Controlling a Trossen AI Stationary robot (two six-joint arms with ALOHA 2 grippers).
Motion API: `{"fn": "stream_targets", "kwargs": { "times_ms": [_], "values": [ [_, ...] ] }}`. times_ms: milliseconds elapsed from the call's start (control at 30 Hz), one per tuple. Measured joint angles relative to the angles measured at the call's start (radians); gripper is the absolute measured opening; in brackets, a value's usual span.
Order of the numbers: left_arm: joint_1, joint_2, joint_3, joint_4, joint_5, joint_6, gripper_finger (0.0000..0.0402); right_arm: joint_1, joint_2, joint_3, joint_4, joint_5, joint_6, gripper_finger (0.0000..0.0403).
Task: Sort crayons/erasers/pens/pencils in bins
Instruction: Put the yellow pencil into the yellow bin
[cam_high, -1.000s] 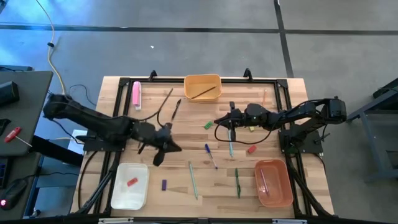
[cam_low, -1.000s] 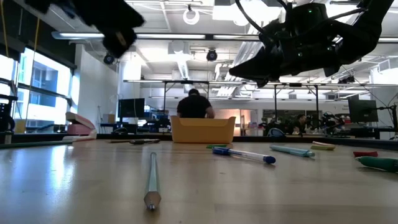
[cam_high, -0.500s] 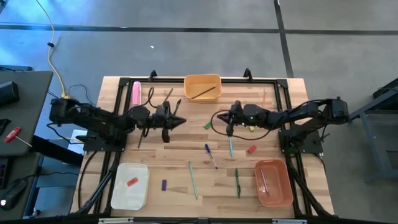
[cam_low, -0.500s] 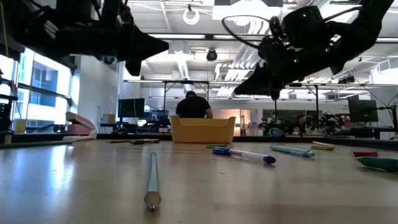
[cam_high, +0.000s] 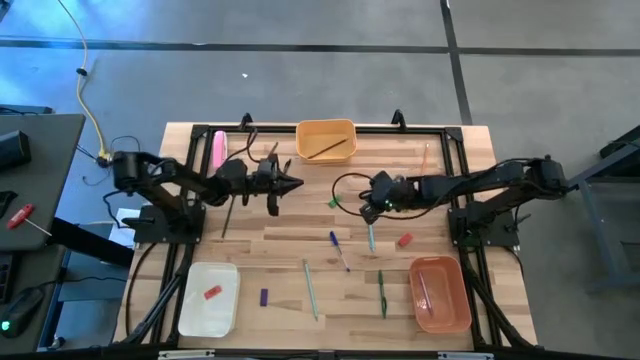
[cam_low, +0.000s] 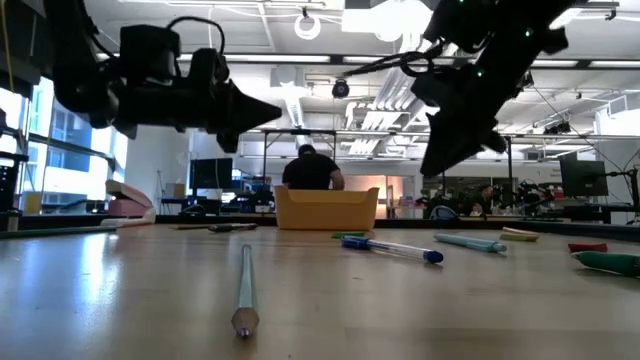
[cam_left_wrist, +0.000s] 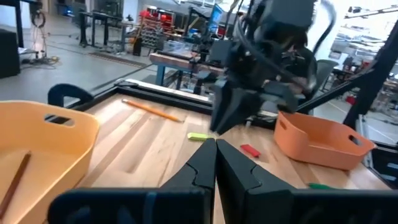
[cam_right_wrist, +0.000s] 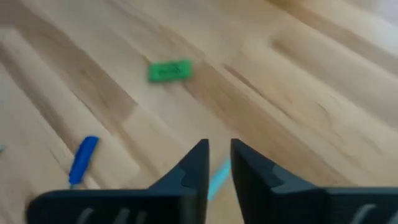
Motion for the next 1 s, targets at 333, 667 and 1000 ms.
{"fn": "stream_targets", "kwargs": {
  "times_ms": [333,667,1000],
  "values": [
    [0.010,0.074,0.000,0.048,0.019,-0.018,0.0000,-0.059,0.000,0.220,-0.650,0.098,0.325,0.0170],
    [0.008,0.074,0.000,0.077,0.069,-0.035,0.0000,-0.388,-0.070,-0.002,-0.545,0.039,0.337,0.0140],
    [0.005,0.074,0.000,0.075,0.069,-0.035,0.0000,-0.650,-0.075,-0.171,-0.289,-0.013,0.228,0.0126]
  ]
}}
